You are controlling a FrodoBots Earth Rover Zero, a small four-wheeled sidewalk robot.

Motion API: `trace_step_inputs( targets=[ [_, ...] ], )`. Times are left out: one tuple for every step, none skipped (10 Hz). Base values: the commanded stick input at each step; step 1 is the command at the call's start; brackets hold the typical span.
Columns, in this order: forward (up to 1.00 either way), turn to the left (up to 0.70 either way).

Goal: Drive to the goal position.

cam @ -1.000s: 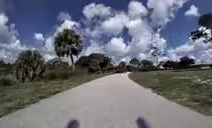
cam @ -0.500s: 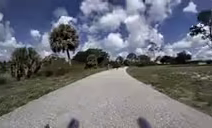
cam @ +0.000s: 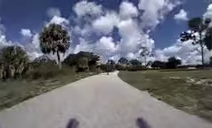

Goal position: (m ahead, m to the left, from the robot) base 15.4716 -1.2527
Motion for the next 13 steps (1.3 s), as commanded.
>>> trace_step_inputs(
  targets=[
    [0.00,0.00],
    [0.00,0.00],
    [0.00,0.00],
    [0.00,0.00],
    [0.00,0.00],
    [0.13,0.00],
    [0.34,0.00],
    [0.55,0.00],
    [0.70,0.00],
    [0.70,0.35],
    [0.70,0.35],
    [0.70,0.35],
    [0.70,0.35]
  ],
)
